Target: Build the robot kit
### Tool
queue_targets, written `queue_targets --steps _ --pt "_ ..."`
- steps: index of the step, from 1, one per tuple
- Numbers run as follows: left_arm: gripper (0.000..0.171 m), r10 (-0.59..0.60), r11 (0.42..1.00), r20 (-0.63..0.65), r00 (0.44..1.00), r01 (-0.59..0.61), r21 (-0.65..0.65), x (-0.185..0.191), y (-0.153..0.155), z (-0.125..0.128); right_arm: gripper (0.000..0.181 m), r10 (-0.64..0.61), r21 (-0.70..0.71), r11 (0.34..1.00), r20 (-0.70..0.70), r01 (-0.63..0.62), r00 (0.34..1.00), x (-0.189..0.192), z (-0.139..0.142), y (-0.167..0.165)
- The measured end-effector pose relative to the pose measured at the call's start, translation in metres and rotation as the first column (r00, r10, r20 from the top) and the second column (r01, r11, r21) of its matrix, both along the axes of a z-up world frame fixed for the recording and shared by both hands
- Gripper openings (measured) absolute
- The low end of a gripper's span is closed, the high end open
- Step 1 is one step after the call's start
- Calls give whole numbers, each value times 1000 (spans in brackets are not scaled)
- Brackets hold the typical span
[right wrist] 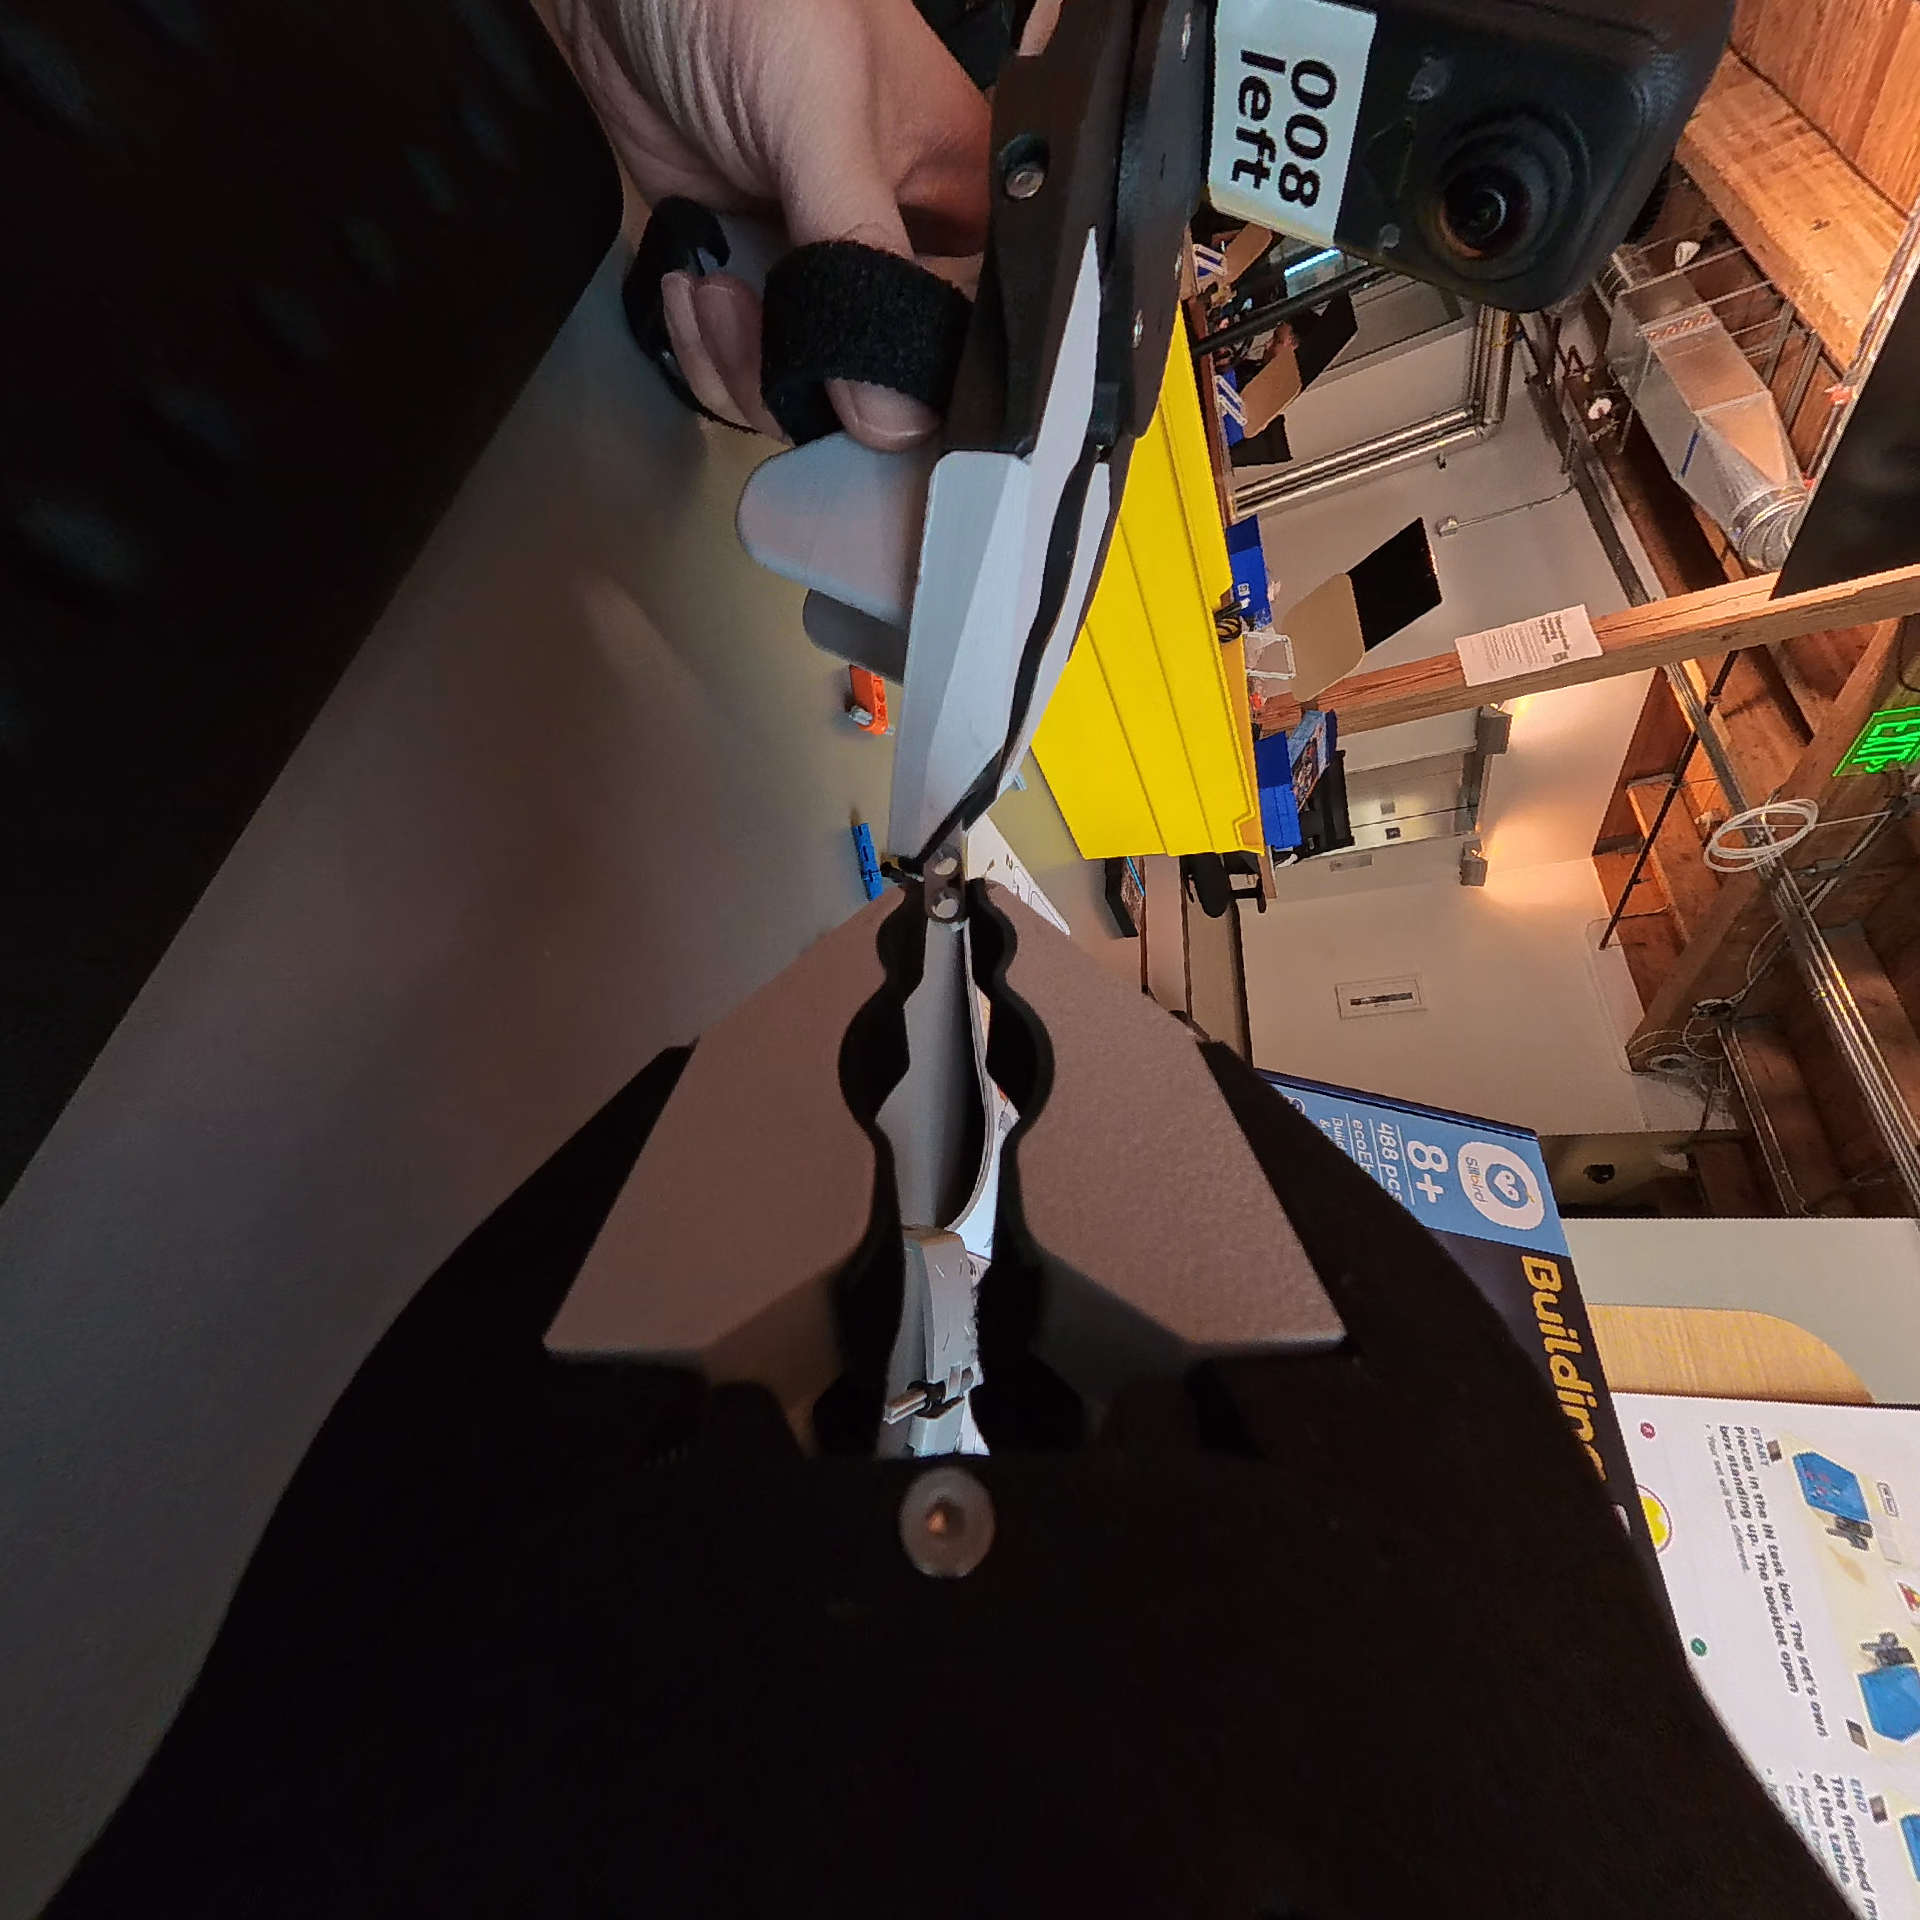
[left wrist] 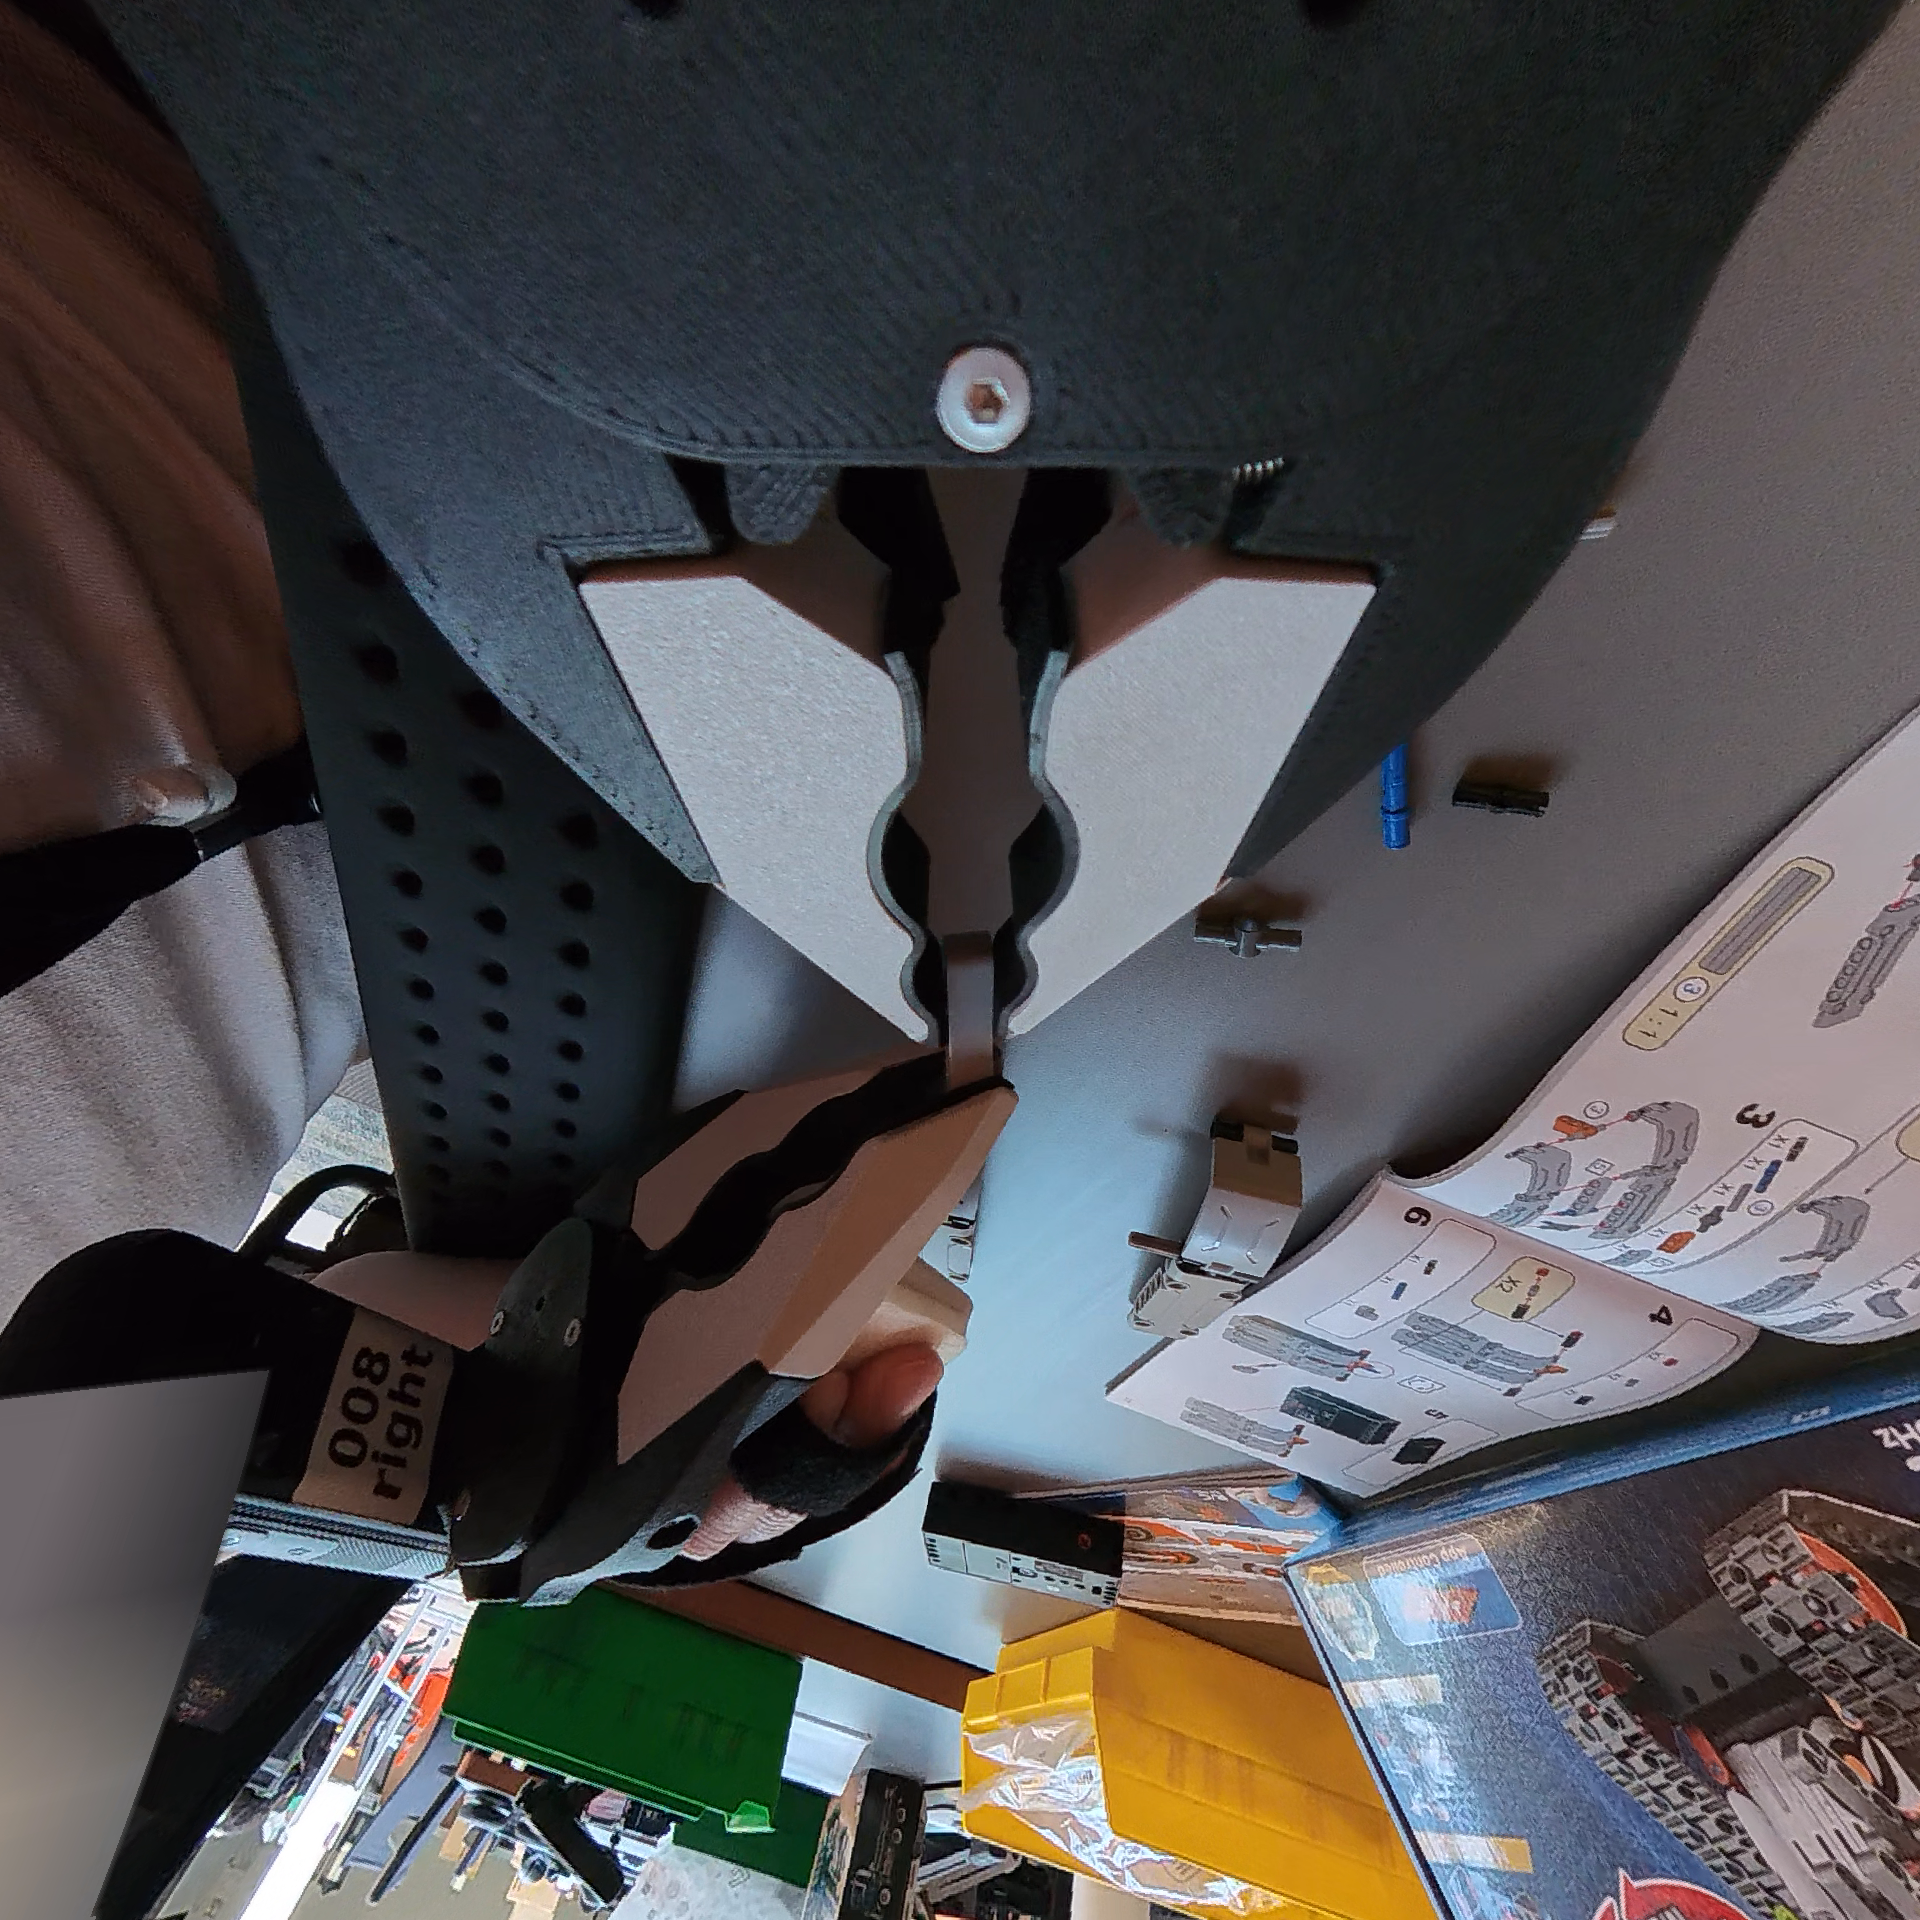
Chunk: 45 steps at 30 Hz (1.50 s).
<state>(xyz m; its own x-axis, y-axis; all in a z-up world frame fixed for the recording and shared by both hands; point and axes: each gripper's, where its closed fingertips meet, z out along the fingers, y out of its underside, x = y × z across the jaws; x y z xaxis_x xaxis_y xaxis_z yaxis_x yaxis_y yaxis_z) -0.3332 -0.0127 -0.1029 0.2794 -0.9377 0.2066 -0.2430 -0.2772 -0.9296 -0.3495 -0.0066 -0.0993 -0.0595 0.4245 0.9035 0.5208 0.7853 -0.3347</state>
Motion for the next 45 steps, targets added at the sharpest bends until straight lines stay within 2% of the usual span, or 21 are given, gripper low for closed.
queue_targets --steps 8,10,16,33,37,40,42,45 --pt "12 -8 1000 12 1000 8 -3 0 -1 2 7 3 2 1000 -12 -3 1000 0 2 -1" --pt "6 -6 1000 12 1000 6 1 0 -1 2 7 4 1 1000 -13 -4 1000 0 3 -1" --pt "10 -14 1000 15 1000 14 -3 0 -2 2 7 17 -4 1000 -9 -17 1000 0 2 -4" --pt "6 -3 1000 -6 1000 3 -8 -1 0 -1 10 24 -25 999 2 -24 1000 -1 -1 -6" --pt "6 12 1000 25 1000 -12 9 -5 1 5 14 22 -12 1000 -19 -22 1000 0 1 -5" --pt "6 30 999 44 999 -31 19 -8 4 9 16 5 -28 1000 -54 -7 999 4 10 -1" --pt "6 47 998 56 997 -49 31 -10 6 12 16 1 -78 997 -157 -13 988 9 28 5" --pt "6 62 997 76 995 -65 36 -12 8 15 23 -121 -221 974 -284 58 951 28 54 40"
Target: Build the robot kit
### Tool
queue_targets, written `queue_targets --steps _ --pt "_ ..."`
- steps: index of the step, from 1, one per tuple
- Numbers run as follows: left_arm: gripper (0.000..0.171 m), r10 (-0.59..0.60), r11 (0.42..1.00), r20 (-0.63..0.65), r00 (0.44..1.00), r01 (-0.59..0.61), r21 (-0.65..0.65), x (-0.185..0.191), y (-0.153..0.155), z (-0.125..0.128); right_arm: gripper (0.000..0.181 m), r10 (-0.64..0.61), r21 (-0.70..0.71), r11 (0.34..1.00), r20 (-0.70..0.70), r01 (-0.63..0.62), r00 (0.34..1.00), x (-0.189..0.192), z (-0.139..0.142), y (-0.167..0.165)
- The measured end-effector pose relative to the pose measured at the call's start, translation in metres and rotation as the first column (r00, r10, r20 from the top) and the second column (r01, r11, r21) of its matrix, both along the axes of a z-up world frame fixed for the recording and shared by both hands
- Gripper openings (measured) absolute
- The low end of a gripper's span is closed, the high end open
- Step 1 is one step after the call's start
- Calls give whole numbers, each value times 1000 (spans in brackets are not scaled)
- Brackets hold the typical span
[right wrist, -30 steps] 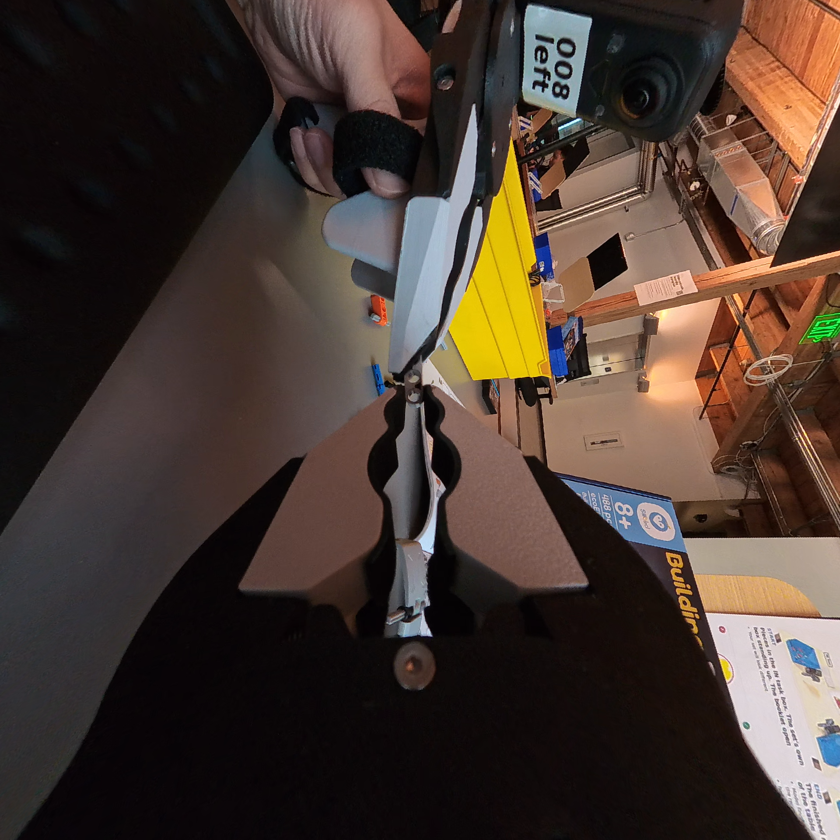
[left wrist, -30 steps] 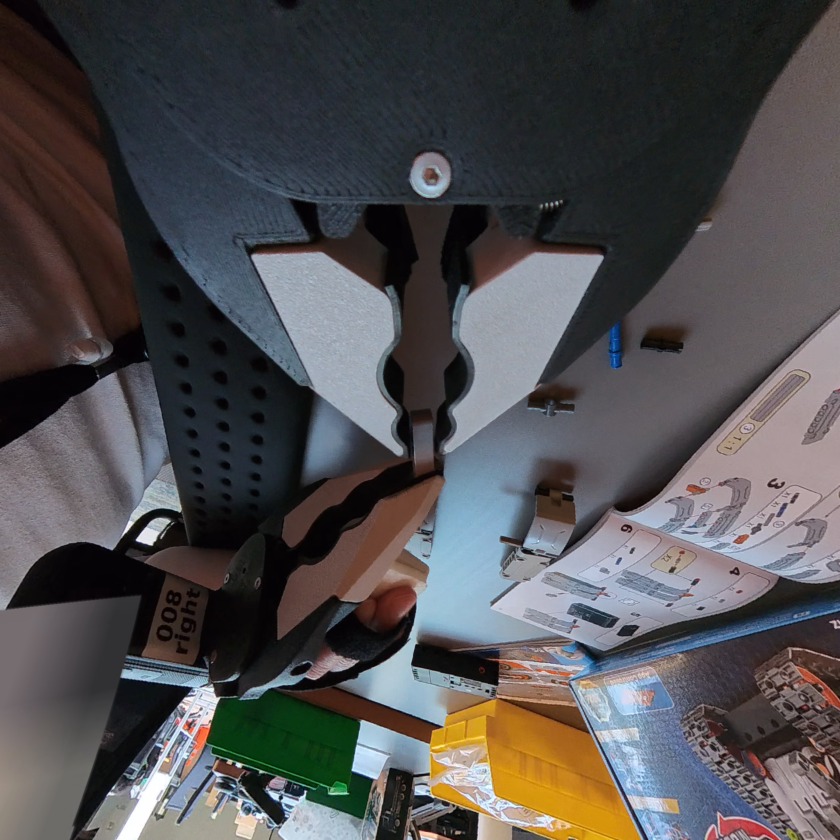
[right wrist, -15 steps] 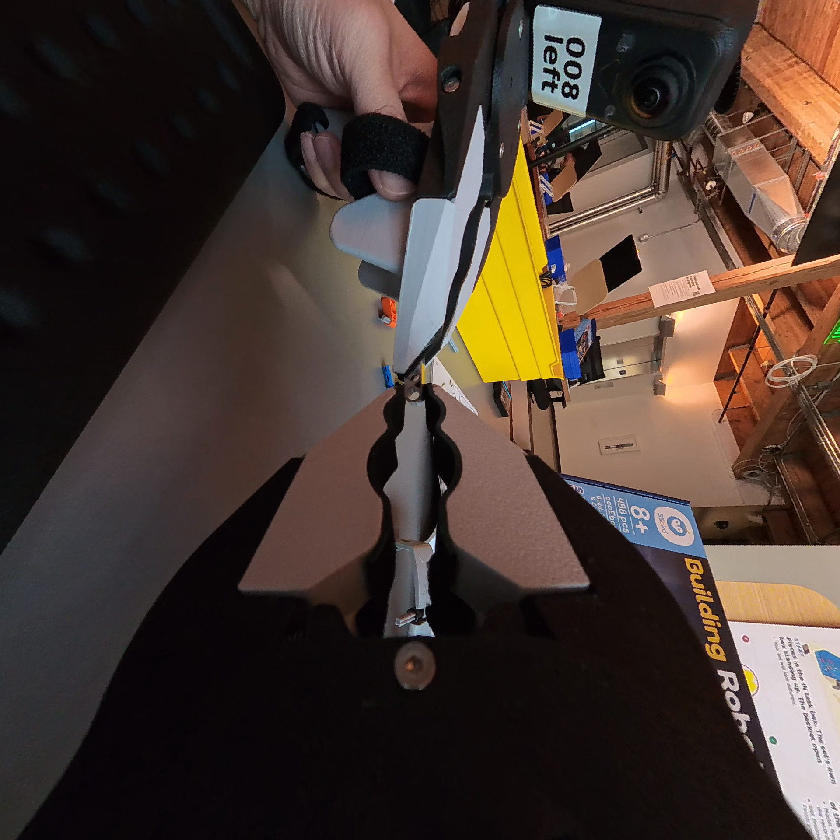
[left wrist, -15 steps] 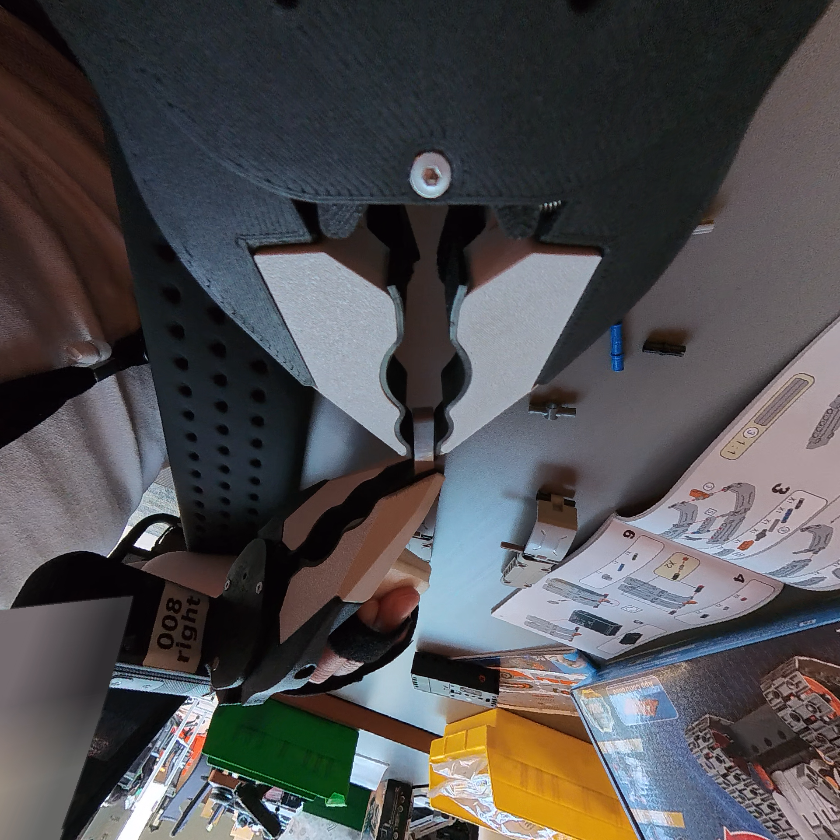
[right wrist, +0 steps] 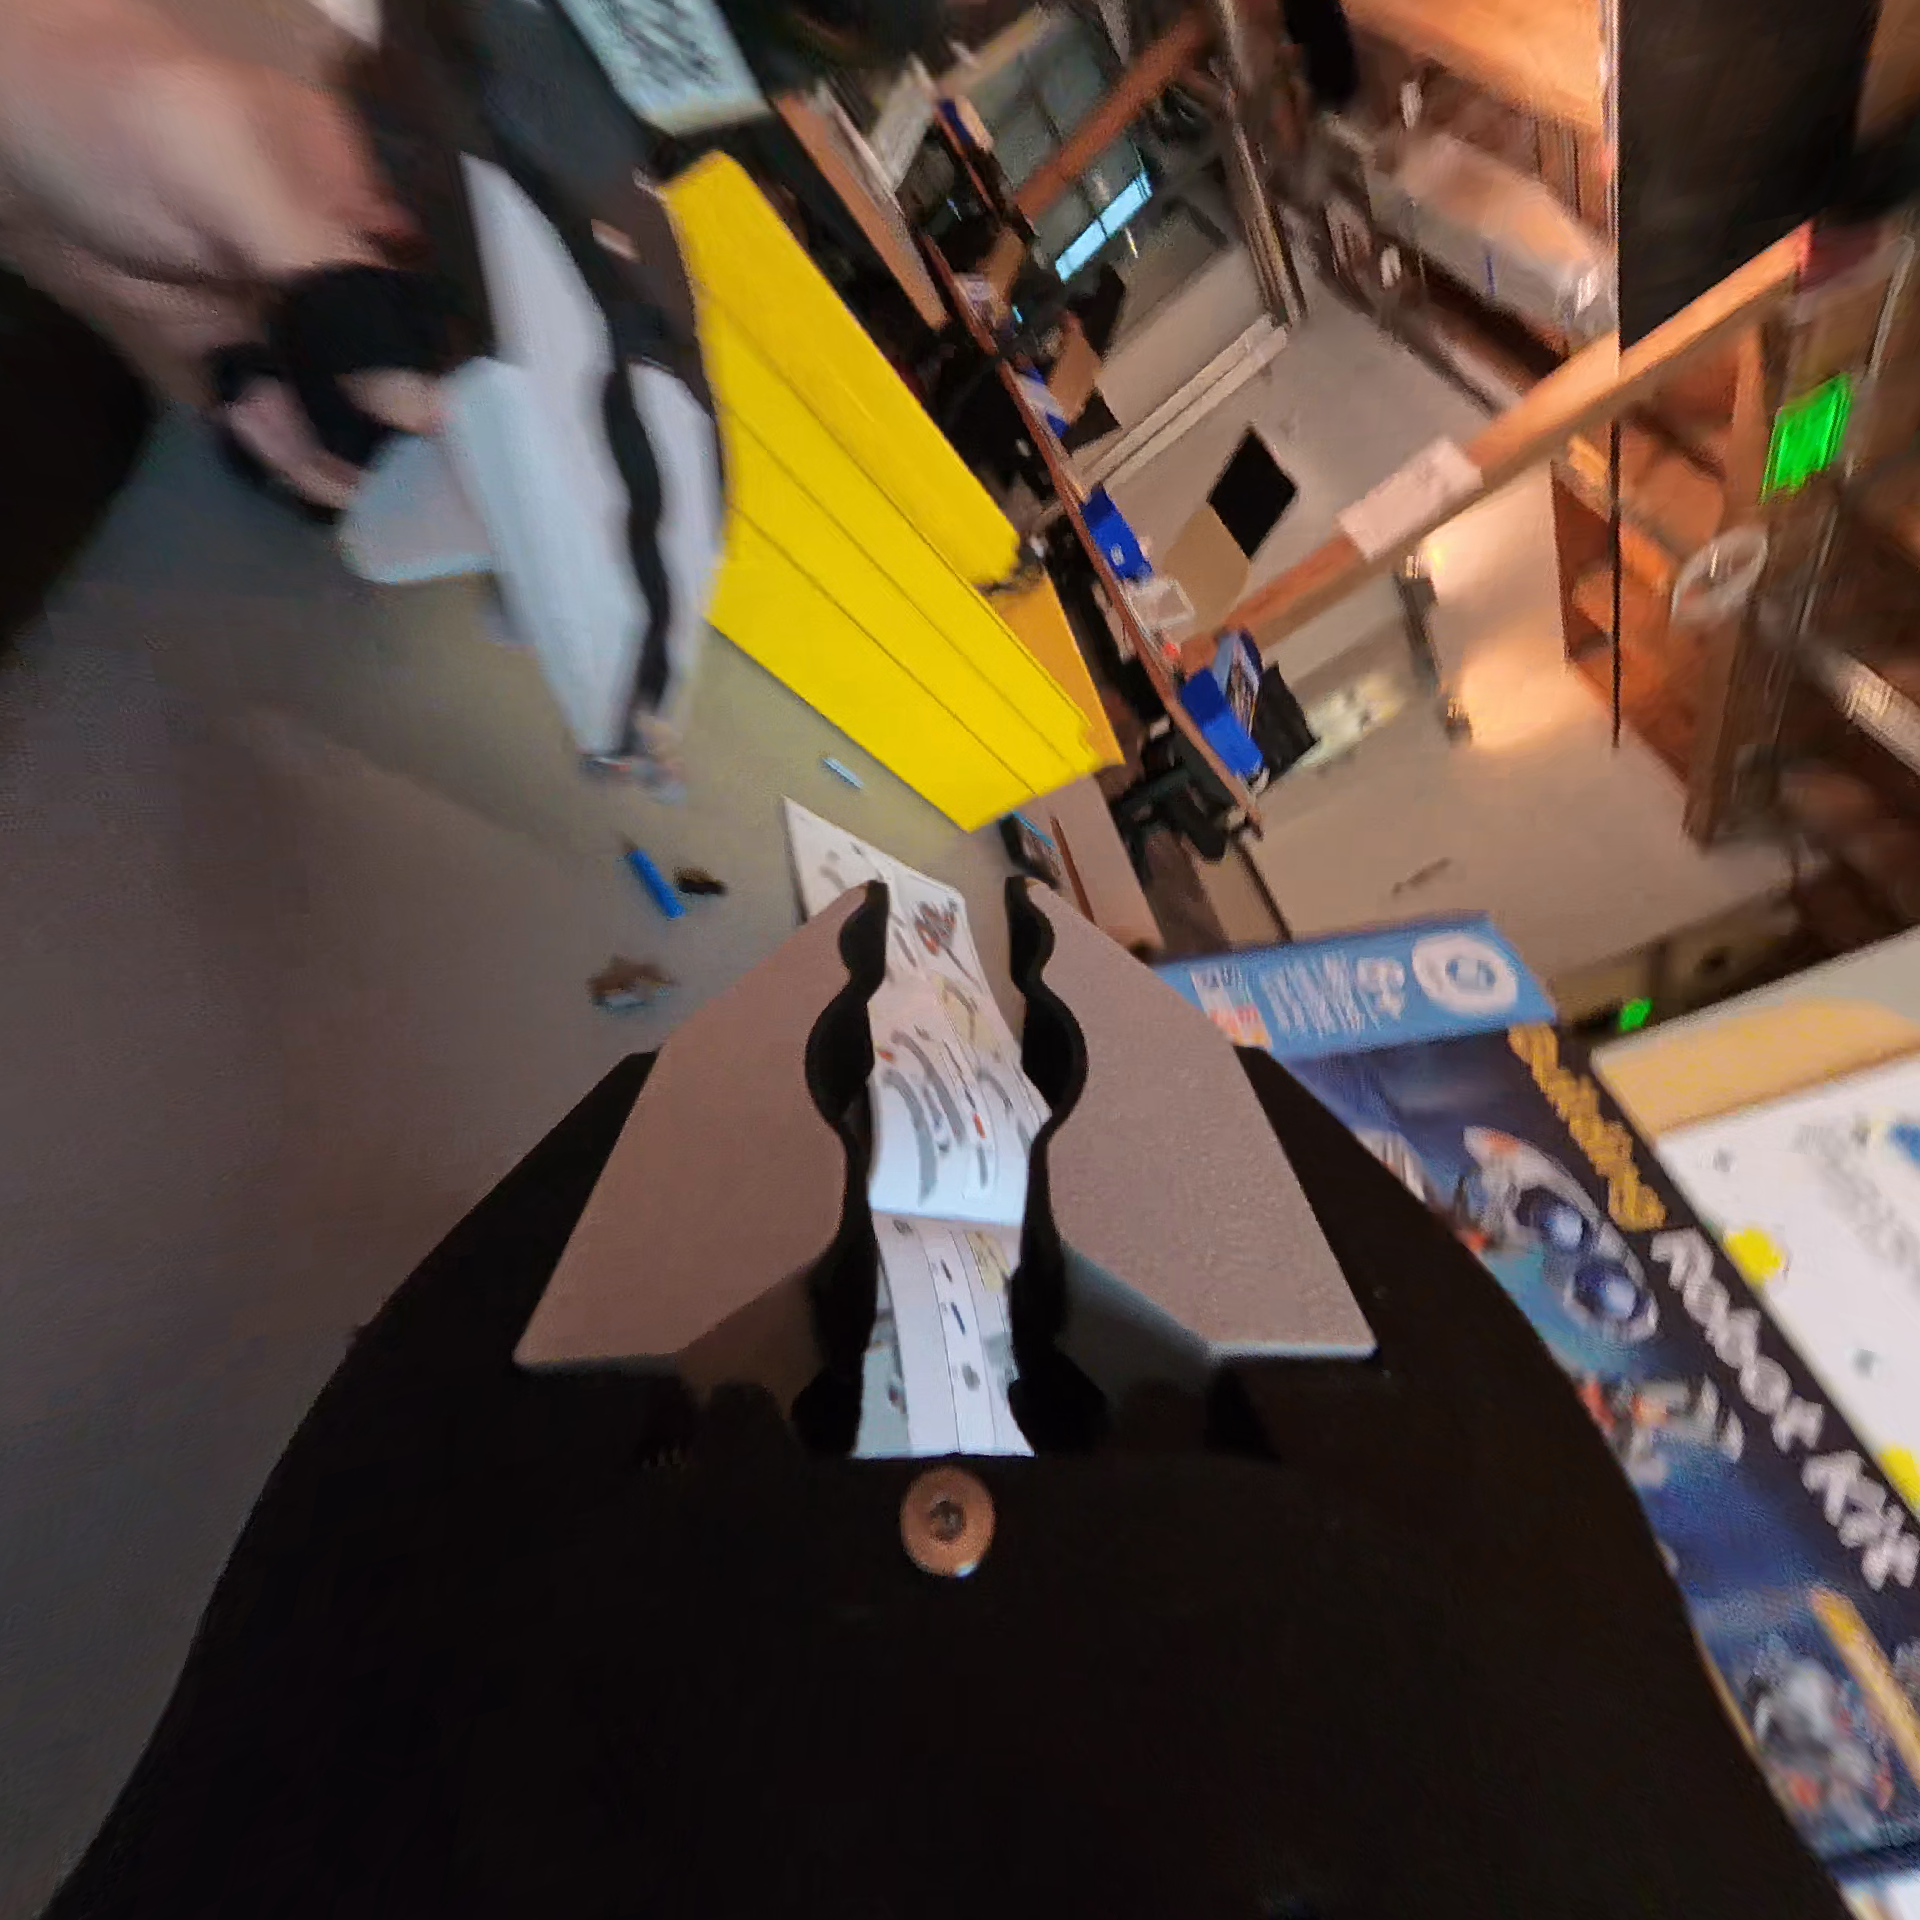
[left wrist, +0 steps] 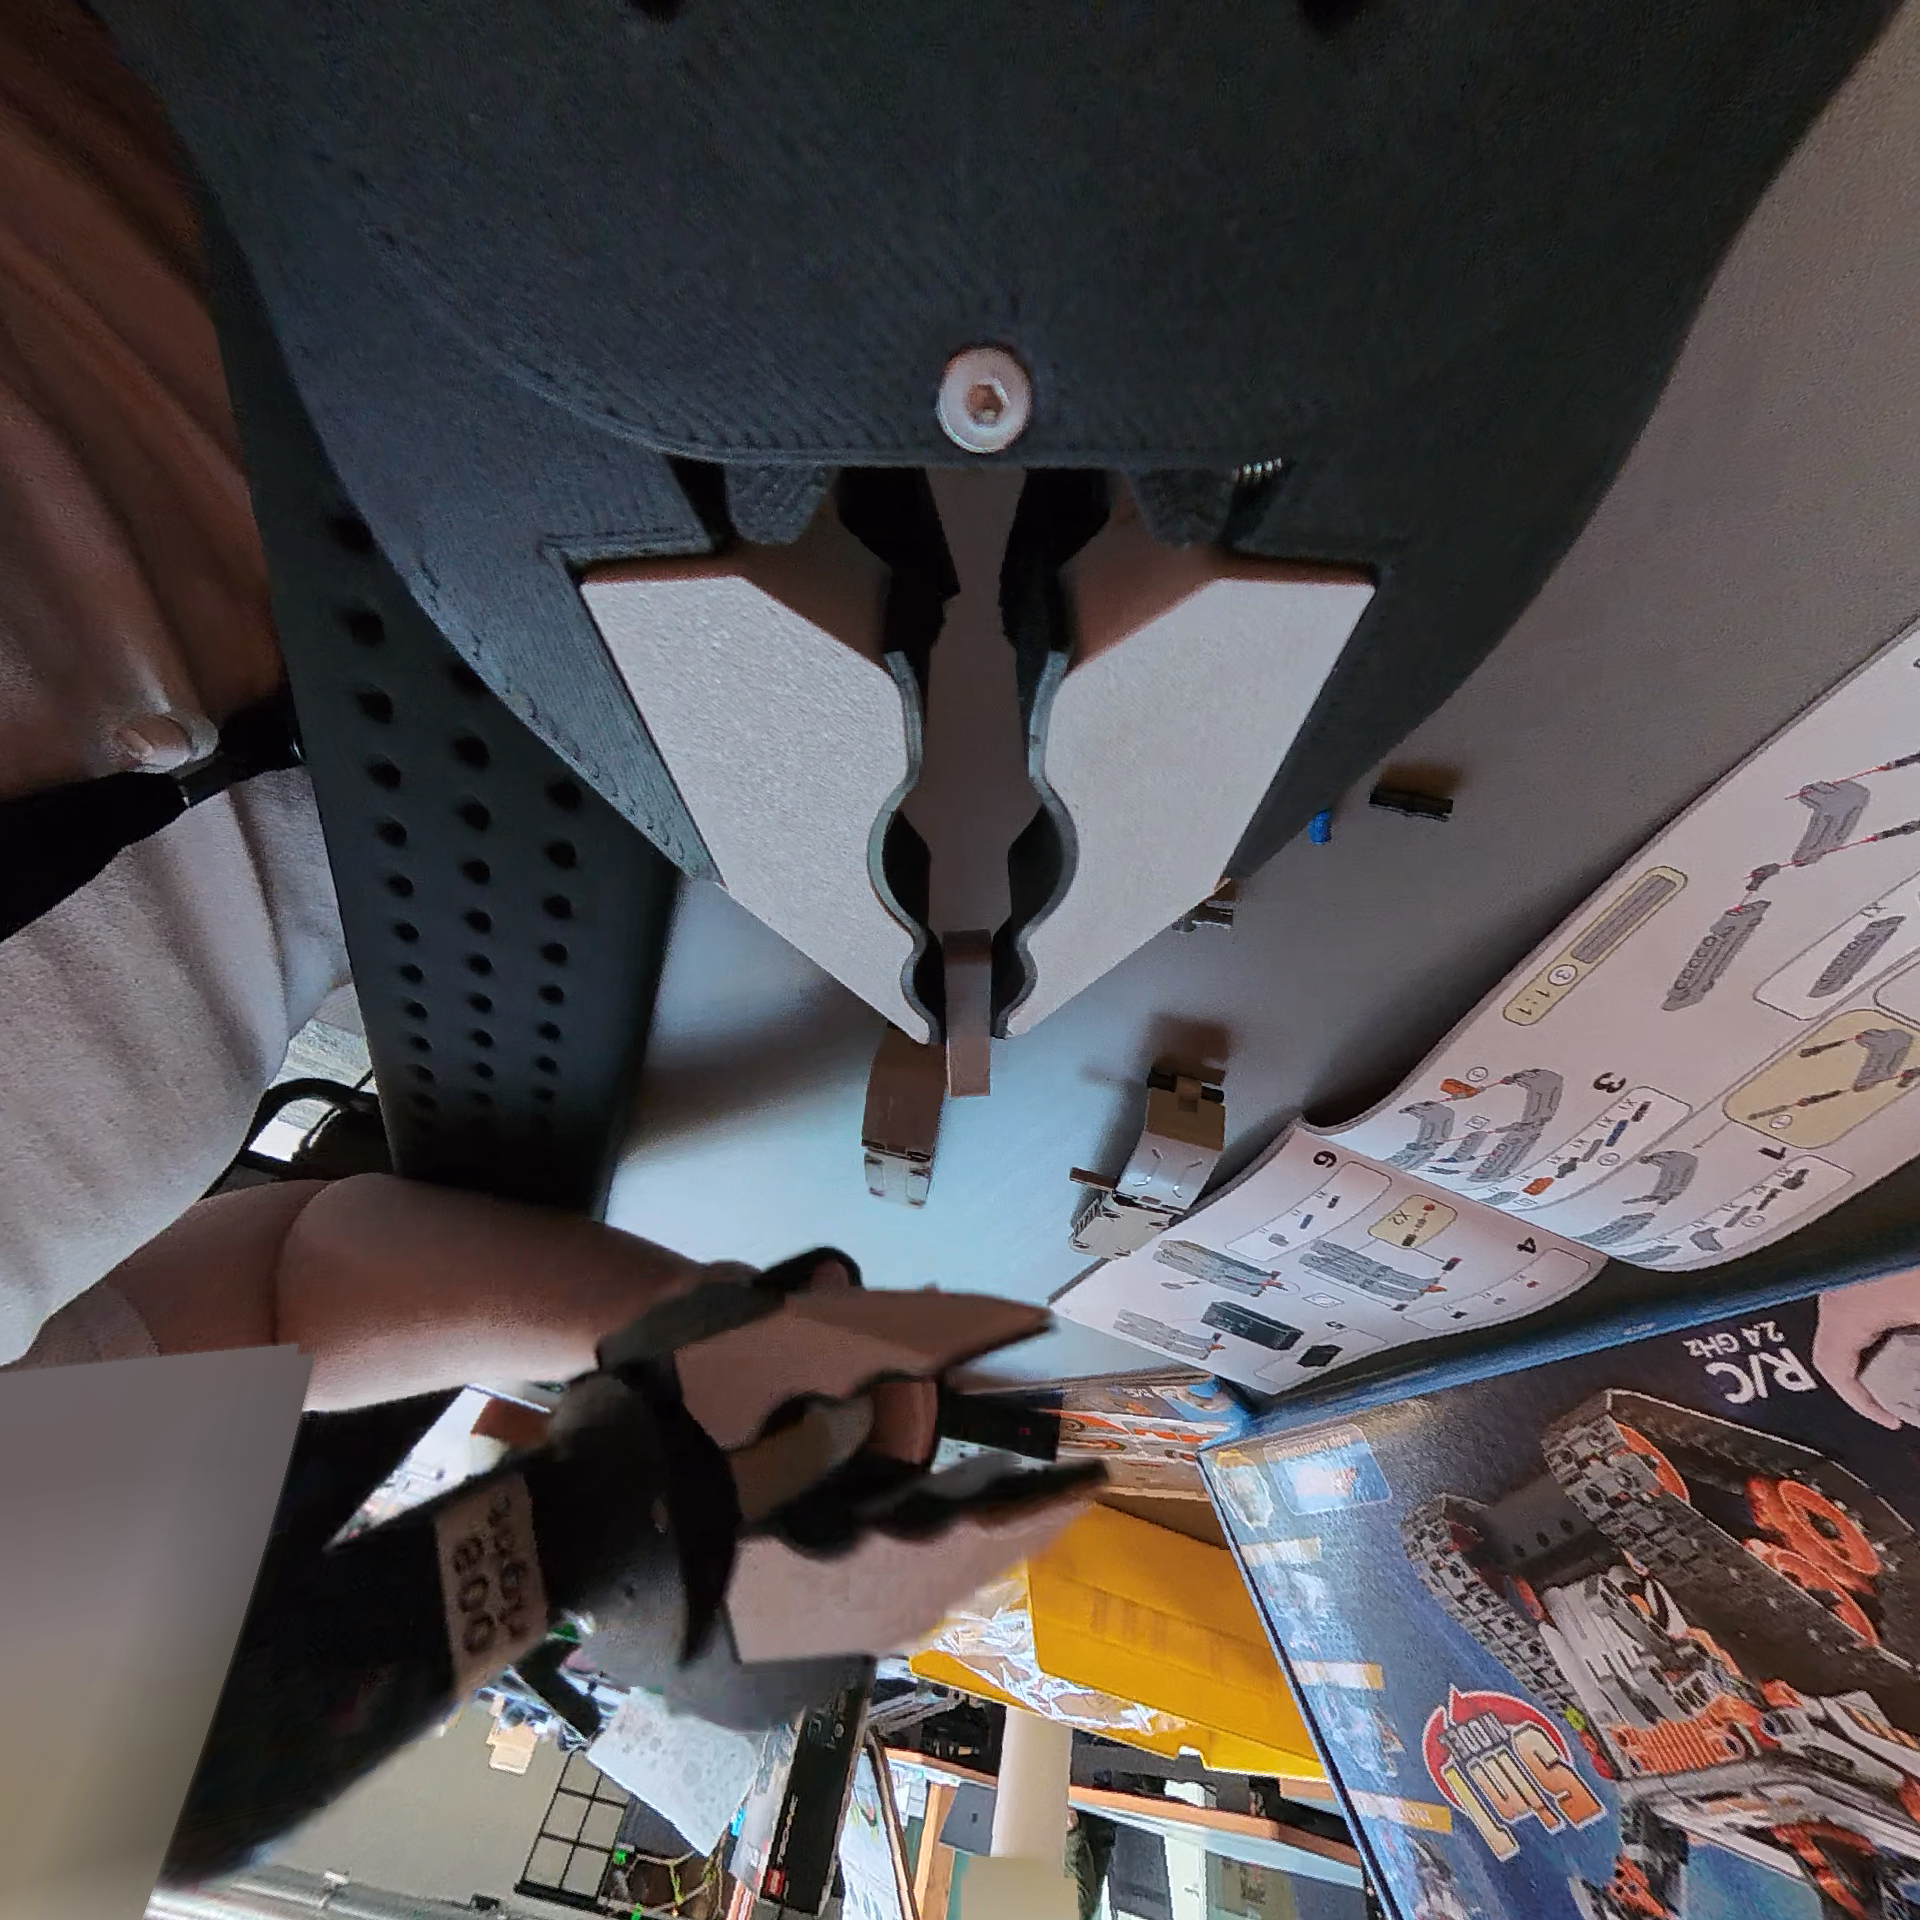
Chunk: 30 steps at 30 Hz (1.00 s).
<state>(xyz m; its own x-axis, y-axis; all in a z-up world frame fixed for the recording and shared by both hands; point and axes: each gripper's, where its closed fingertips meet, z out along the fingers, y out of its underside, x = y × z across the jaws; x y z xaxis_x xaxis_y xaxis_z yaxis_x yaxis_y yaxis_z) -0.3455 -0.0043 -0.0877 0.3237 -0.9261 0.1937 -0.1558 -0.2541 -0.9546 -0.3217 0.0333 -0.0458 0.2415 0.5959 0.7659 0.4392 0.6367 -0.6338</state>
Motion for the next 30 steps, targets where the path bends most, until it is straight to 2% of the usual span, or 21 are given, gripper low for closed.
queue_targets --steps 3,7,9,11,12,13,16,19,23,28,30 --pt "6 9 1000 4 1000 -9 3 -1 1 1 28 -127 -199 972 -3 124 992 21 -4 47" --pt "6 27 1000 4 1000 -27 13 -3 3 1 31 -218 -447 865 76 229 973 42 -32 91" --pt "6 66 997 11 998 -66 39 -7 8 5 34 -151 -610 778 52 151 987 38 -39 89" --pt "6 154 982 42 987 -158 107 -19 17 16 33 18 -752 657 -50 -49 999 21 -32 64" --pt "6 193 970 76 978 -202 133 -26 21 23 33 85 -797 594 -66 -104 994 14 -31 53" --pt "6 218 961 118 969 -234 147 -32 24 31 32 128 -823 559 -42 -107 991 11 -33 45" --pt "6 269 938 212 940 -306 164 -47 27 47 23 174 -802 597 108 -18 979 8 -51 37" --pt "6 296 924 229 927 -339 179 -52 29 50 15 236 -776 631 193 1 952 11 -60 23" --pt "6 320 915 186 929 -354 192 -50 33 45 11 249 -734 679 219 -8 943 15 -53 24" --pt "6 334 909 196 922 -371 192 -53 35 47 9 340 -757 651 223 -58 914 -8 -60 9" --pt "6 343 904 214 915 -383 189 -56 35 49 11 376 -744 666 265 -60 888 -23 -68 1"
